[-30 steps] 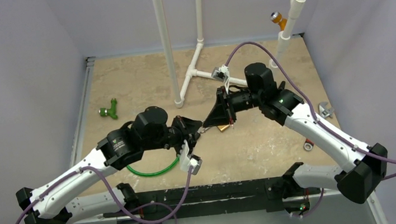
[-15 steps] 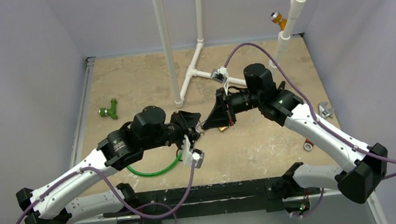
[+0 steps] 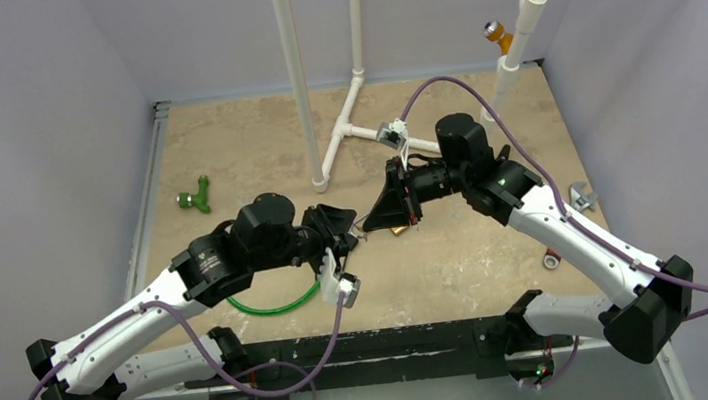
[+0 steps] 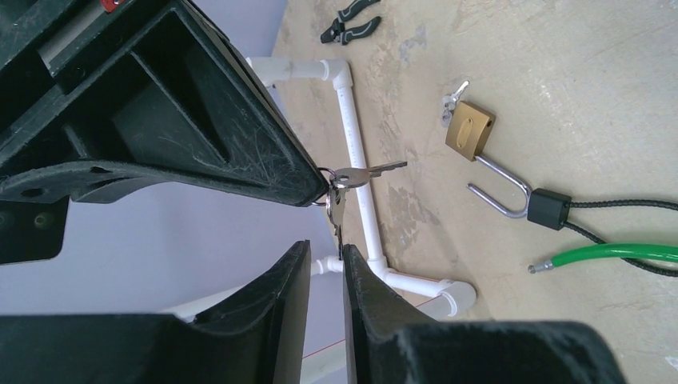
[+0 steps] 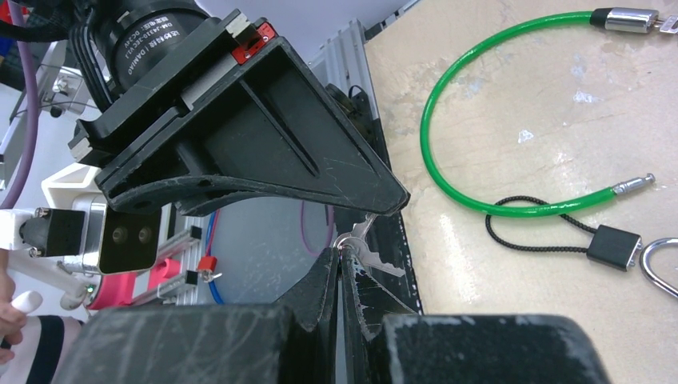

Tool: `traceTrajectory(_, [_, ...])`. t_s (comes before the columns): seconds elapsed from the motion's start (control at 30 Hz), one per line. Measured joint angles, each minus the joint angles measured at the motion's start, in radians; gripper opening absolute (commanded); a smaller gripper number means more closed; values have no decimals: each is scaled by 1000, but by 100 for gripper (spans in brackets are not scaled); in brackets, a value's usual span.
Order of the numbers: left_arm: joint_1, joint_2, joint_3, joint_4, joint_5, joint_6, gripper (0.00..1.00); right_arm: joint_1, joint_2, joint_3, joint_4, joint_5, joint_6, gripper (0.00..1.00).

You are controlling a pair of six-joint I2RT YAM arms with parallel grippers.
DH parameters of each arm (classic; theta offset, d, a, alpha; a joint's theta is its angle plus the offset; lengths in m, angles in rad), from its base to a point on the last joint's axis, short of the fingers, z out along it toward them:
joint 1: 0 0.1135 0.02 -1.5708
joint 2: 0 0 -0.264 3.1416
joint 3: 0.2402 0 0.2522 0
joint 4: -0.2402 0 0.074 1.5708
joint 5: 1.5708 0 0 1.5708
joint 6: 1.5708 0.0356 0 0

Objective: Unlock with the key
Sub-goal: Pick up the key from the center of the board.

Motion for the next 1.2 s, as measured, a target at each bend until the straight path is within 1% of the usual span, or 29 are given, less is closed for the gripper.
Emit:
traceTrajectory(0.13, [0,0,-8,0,0,-1,20,0,0,0,2,0,0,0])
traceTrajectory(0.23, [0,0,-9,3,0,-3,12,0,0,0,8,-1,3,0])
traceTrajectory(0.3, [0,0,-9,14,0,-9,4,0,0,0,8,-1,4,0])
traceTrajectory(0.37, [0,0,-9,25,0,-20,0,0,0,0,10,-2,6,0])
traceTrajectory(0.53, [0,0,-10,48,-5,-59,0,0,0,0,27,-6,9,0])
traceTrajectory(0.57, [1,0,-11,48,-4,-65,0,0,0,0,31,-6,10,5])
traceTrajectory(0.63, [1,0,-11,48,-4,-74,0,0,-1,0,36,-6,13,25])
traceTrajectory(0.67, [1,0,-11,48,-4,-76,0,0,-1,0,38,-5,16,39])
traceTrajectory(0.7, [1,0,-11,48,-3,-76,0,0,-2,0,46,-4,20,48])
traceTrajectory(0.73, [1,-1,-11,48,-4,-76,0,0,-4,0,51,0,27,55])
traceTrajectory(0.77, [1,-3,-11,50,-4,-74,0,0,-8,-2,54,5,30,59])
traceTrajectory(0.83, [1,-8,-11,65,-7,-62,0,-2,-23,-2,56,20,34,61])
traceTrajectory(1.0, [1,-42,-26,124,-20,21,0,-45,-62,18,52,42,34,57])
traceTrajectory(1.07, [1,-82,-71,169,-19,82,0,-73,-74,41,52,57,33,57])
traceTrajectory(1.2, [1,-174,-204,259,-10,293,0,-108,-101,82,75,82,34,56])
